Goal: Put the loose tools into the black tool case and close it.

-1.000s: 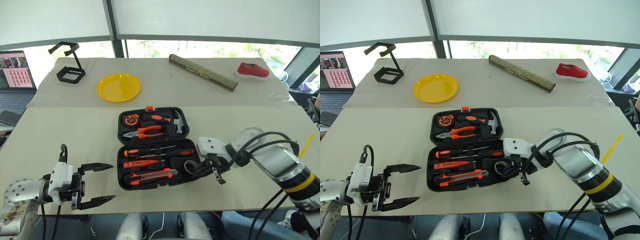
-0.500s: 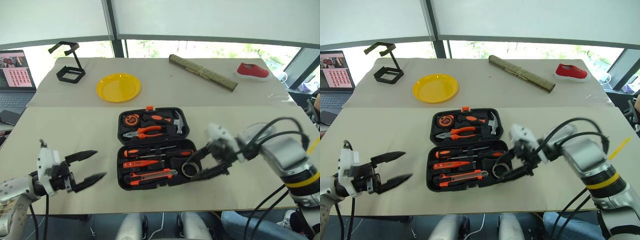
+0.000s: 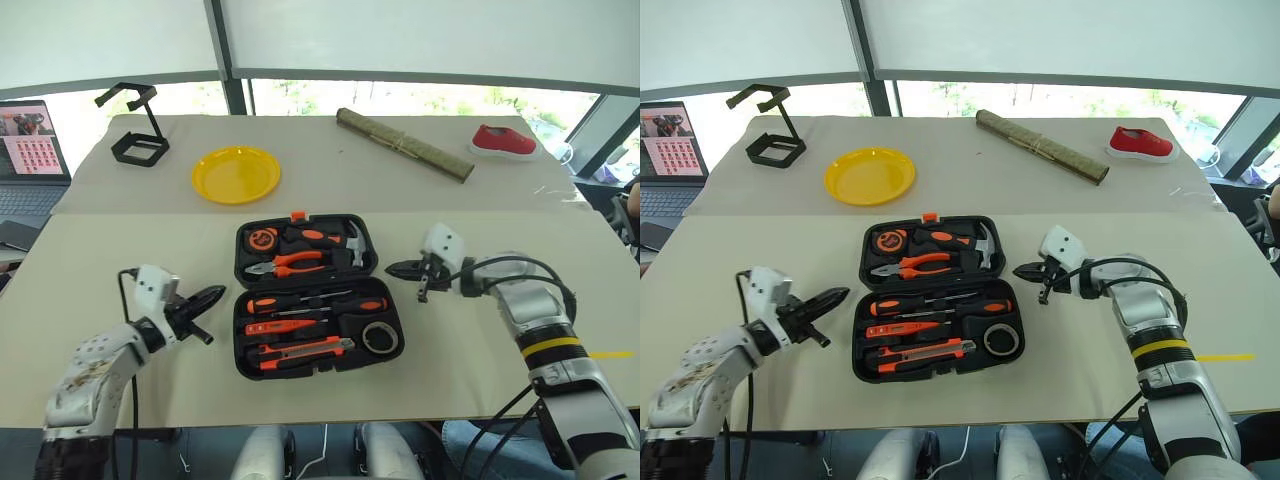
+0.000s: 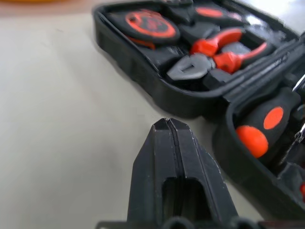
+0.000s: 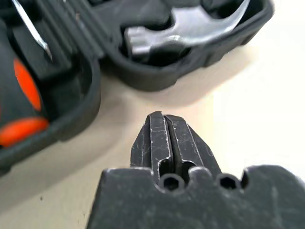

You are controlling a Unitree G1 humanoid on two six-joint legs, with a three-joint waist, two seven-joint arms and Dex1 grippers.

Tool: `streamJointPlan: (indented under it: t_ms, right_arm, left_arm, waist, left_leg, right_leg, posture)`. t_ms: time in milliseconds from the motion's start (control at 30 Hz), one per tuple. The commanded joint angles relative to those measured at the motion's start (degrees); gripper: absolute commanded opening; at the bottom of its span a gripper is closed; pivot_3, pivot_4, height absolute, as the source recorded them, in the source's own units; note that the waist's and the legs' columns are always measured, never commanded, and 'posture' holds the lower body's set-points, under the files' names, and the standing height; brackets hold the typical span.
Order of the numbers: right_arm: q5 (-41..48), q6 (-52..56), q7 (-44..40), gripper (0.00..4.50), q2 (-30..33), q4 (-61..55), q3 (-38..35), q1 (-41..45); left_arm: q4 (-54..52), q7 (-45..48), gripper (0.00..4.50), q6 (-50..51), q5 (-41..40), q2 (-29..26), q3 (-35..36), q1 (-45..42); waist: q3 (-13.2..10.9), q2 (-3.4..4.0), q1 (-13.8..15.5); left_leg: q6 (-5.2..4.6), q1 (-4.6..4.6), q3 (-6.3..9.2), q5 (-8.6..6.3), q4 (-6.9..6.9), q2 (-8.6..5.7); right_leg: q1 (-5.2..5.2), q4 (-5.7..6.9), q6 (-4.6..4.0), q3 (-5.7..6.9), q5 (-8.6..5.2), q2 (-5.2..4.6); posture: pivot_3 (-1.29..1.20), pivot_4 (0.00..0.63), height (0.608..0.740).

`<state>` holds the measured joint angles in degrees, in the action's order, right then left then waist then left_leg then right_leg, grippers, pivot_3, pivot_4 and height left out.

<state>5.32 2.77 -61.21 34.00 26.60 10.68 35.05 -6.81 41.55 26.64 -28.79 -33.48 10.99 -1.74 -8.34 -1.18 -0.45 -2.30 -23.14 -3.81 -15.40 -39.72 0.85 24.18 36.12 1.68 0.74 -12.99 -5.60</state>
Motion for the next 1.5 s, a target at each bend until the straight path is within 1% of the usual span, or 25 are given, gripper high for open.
streamJointPlan:
  t_ms: [33, 233, 367, 467, 567, 667, 700, 733, 767, 833, 867, 900, 933, 967, 1000, 1033, 1067, 1133, 1200, 1300, 1433, 1500]
  right_arm:
    - [0.36, -1.50, -1.65, 0.06, -1.29, -2.14, 0.37, 0.05]
    - [2.54, 3.31, -5.36, 0.06, -1.51, -10.90, 0.91, -3.51]
    - [3.33, 7.97, -5.80, 0.06, -0.43, -17.62, 0.71, -6.89]
    - [2.79, 9.37, -4.73, 0.06, 0.14, -19.47, -0.19, -8.58]
    - [1.93, 8.66, -3.63, 0.06, 1.45, -18.83, -1.94, -9.62]
    - [2.92, 9.69, -3.23, 0.06, 3.02, -17.84, -4.31, -9.42]
    - [4.12, 11.82, -4.18, 0.06, 4.55, -18.12, -5.57, -9.09]
    - [5.25, 13.64, -5.19, 0.59, 5.88, -18.63, -6.49, -8.83]
    - [6.02, 14.84, -5.85, 0.82, 6.78, -19.17, -6.92, -8.73]
    - [8.36, 18.13, -4.94, 1.46, 6.97, -20.18, -8.60, -7.88]
    - [10.67, 22.98, -4.67, 1.81, 7.26, -21.76, -9.50, -7.07]
    - [13.44, 30.15, -4.94, 2.10, 8.08, -24.76, -9.67, -5.82]
    - [15.63, 36.36, -4.66, 2.53, 8.66, -27.69, -9.73, -4.67]
    - [16.99, 40.48, -4.30, 2.79, 9.03, -29.70, -9.67, -3.86]
    - [17.42, 46.84, -3.57, 3.15, 10.03, -31.51, -8.07, -1.99]
    - [18.26, 53.02, -1.74, 3.46, 9.55, -32.46, -7.21, 0.71]
    - [18.98, 57.58, -0.30, 3.83, 9.17, -33.10, -6.61, 2.72]
    - [19.15, 63.74, 2.76, 4.48, 7.05, -31.70, -4.99, 7.02]
    - [17.43, 65.99, 5.22, 4.48, 6.28, -30.01, -2.39, 9.36]
    - [14.80, 69.23, 10.00, 4.48, 4.07, -25.16, 1.07, 12.98]
    - [12.47, 68.79, 13.34, 4.48, 2.15, -20.77, 4.18, 14.95]
    - [12.22, 68.68, 13.93, 4.48, 1.50, -20.02, 4.89, 15.45]
  left_arm:
    - [0.67, 0.79, 0.00, -0.68, 1.32, 0.44, -1.93, -1.80]
    - [0.92, 2.76, 0.00, -0.66, 1.17, 1.50, -4.02, -3.89]
    - [0.30, 4.97, 0.00, -1.08, 0.85, 1.20, -4.32, -3.18]
    - [0.14, 5.96, 0.00, -1.25, 1.44, 0.23, -4.01, -1.86]
    - [-0.29, 5.97, 0.00, -1.87, 1.26, -0.51, -2.07, -0.44]
    - [-1.52, 6.07, 0.00, -0.85, -1.29, -0.90, 1.25, 0.27]
    - [-2.28, 5.42, 0.00, 2.87, -1.87, -3.03, 2.57, 0.86]
    - [-2.58, 4.45, 0.51, 6.67, -1.48, -5.47, 3.25, 1.30]
    - [-2.80, 3.69, 0.72, 9.37, -1.19, -7.24, 3.50, 1.62]
    - [-4.24, 4.49, 1.46, 14.80, -4.21, -10.23, 5.12, 1.92]
    - [-5.00, 5.28, 1.81, 18.20, -6.61, -11.87, 6.41, 1.86]
    - [-5.43, 6.32, 2.15, 24.21, -9.23, -14.92, 6.98, 1.20]
    - [-5.76, 7.19, 2.50, 28.40, -11.33, -17.03, 7.35, 0.41]
    - [-5.90, 7.65, 2.83, 31.17, -12.72, -18.42, 7.48, -0.26]
    - [-5.59, 6.71, 3.21, 34.14, -13.36, -19.30, 7.19, -2.09]
    - [-4.56, 5.15, 3.52, 36.33, -14.32, -18.84, 7.16, -5.34]
    - [-3.73, 3.95, 3.90, 38.09, -14.98, -18.49, 7.12, -7.79]
    - [-1.05, 0.82, 4.50, 43.04, -15.93, -16.50, 6.13, -14.88]
    - [0.12, -1.03, 4.50, 45.90, -15.54, -15.33, 4.39, -18.92]
    - [2.24, -5.37, 4.50, 46.74, -12.59, -12.16, 1.88, -23.83]
    - [3.58, -9.03, 4.50, 45.59, -9.33, -9.14, -1.00, -26.43]
    - [3.62, -9.76, 4.50, 44.53, -8.02, -8.70, -1.93, -26.52]
  waist:
    - [0.00, 0.00, -0.26]
    - [0.00, 0.00, -0.23]
    - [0.00, 0.00, -0.08]
    - [0.00, 0.00, -0.12]
    - [0.00, 0.00, -0.17]
    - [0.00, 0.00, -0.19]
    - [0.00, 0.00, -0.18]
    - [-0.01, -0.02, -0.12]
    - [-0.01, -0.02, -0.14]
    - [-0.02, -0.01, -0.20]
    - [-0.01, -0.01, -0.22]
    - [-0.02, -0.01, -0.28]
    - [-0.03, -0.02, -0.41]
    - [-0.05, 0.01, -0.44]
    - [-0.07, 0.01, -0.43]
    - [-0.08, 0.03, -0.36]
    - [-0.08, 0.03, -0.30]
    - [-0.09, 0.00, -0.02]
    - [-0.09, -0.08, 0.22]
    - [-0.08, -0.13, 0.28]
    - [-0.10, -0.15, 0.17]
    - [-0.10, -0.15, 0.08]
  left_leg:
    - [0.00, 0.00, 0.00, 0.00, 0.00, 0.01]
    - [0.00, -0.02, 0.03, 0.00, 0.00, 0.01]
    - [-0.03, -0.03, 0.04, -0.02, 0.01, 0.01]
    - [-0.04, -0.03, 0.04, -0.03, 0.01, 0.00]
    - [-0.03, -0.01, 0.04, -0.03, 0.02, 0.00]
    - [-0.03, -0.02, 0.03, -0.04, 0.02, 0.00]
    - [-0.04, -0.02, 0.03, -0.03, 0.01, 0.00]
    - [-0.03, -0.03, 0.04, -0.03, 0.00, 0.01]
    - [-0.03, -0.03, 0.07, -0.03, -0.02, 0.01]
    - [-0.03, 0.00, 0.07, -0.03, 0.00, 0.01]
    - [-0.03, 0.01, 0.07, -0.03, 0.00, 0.02]
    - [-0.03, 0.02, 0.07, -0.03, 0.00, 0.02]
    - [-0.03, 0.01, 0.07, -0.03, 0.00, 0.02]
    - [-0.02, -0.01, 0.08, -0.02, 0.00, 0.06]
    - [-0.01, 0.00, 0.07, -0.02, 0.00, 0.05]
    - [0.00, -0.03, 0.09, -0.01, 0.01, 0.06]
    - [0.02, -0.02, 0.12, 0.00, 0.01, 0.04]
    - [0.03, -0.02, 0.15, 0.01, -0.03, 0.03]
    - [0.04, -0.01, 0.19, 0.02, -0.07, 0.00]
    - [0.02, -0.05, 0.17, 0.01, -0.05, -0.07]
    - [0.06, -0.27, 0.13, 0.04, -0.05, -0.12]
    - [0.12, -0.31, 0.12, 0.08, -0.04, -0.12]
  right_leg:
    - [0.00, 0.00, 0.00, 0.01, 0.00, 0.01]
    - [0.00, 0.00, -0.01, 0.00, 0.01, -0.02]
    - [0.01, -0.02, -0.01, 0.02, 0.01, -0.06]
    - [0.02, -0.03, -0.01, 0.01, 0.01, -0.08]
    - [0.01, -0.03, -0.01, 0.01, 0.00, -0.07]
    - [0.01, -0.04, -0.01, 0.01, 0.00, -0.08]
    - [0.02, -0.04, -0.01, 0.00, 0.00, -0.08]
    - [0.02, -0.02, -0.01, 0.00, 0.00, -0.08]
    - [0.01, -0.01, -0.01, 0.03, 0.00, -0.08]
    - [0.00, -0.01, -0.02, 0.01, 0.00, -0.07]
    - [0.00, -0.01, -0.02, 0.01, 0.00, -0.06]
    - [-0.01, -0.01, -0.02, 0.01, 0.00, -0.06]
    - [0.01, 0.02, -0.02, -0.01, -0.01, -0.05]
    - [0.05, 0.03, -0.03, -0.01, 0.00, -0.03]
    - [0.08, 0.09, -0.05, -0.03, -0.01, -0.03]
    - [0.10, 0.08, -0.06, -0.01, -0.01, -0.03]
    - [0.09, 0.08, -0.06, 0.02, -0.01, -0.03]
    - [0.06, 0.07, -0.07, 0.04, 0.00, -0.03]
    - [0.00, 0.07, -0.06, 0.08, 0.01, -0.02]
    - [0.02, 0.05, -0.04, 0.04, 0.02, 0.01]
    - [0.15, 0.08, 0.01, 0.03, 0.05, 0.03]
    - [0.17, 0.07, 0.02, 0.03, 0.05, 0.06]
  posture:
    - [0.00, 0.150, 0.740]
    - [0.00, 0.150, 0.740]
    - [0.00, 0.150, 0.740]
    - [0.00, 0.150, 0.740]
    - [0.00, 0.150, 0.740]
    - [0.00, 0.150, 0.740]
    - [0.00, 0.150, 0.740]
    - [0.00, 0.150, 0.740]
    - [0.00, 0.150, 0.740]
    - [0.00, 0.150, 0.740]
    - [0.00, 0.150, 0.740]
    - [0.00, 0.150, 0.740]
    - [0.00, 0.150, 0.740]
    - [0.00, 0.150, 0.740]
    - [0.00, 0.150, 0.740]
    - [0.00, 0.150, 0.740]
    - [0.00, 0.150, 0.740]
    - [0.00, 0.150, 0.740]
    - [0.00, 0.150, 0.740]
    - [0.00, 0.150, 0.740]
    - [0.00, 0.150, 0.740]
    - [0.00, 0.150, 0.740]
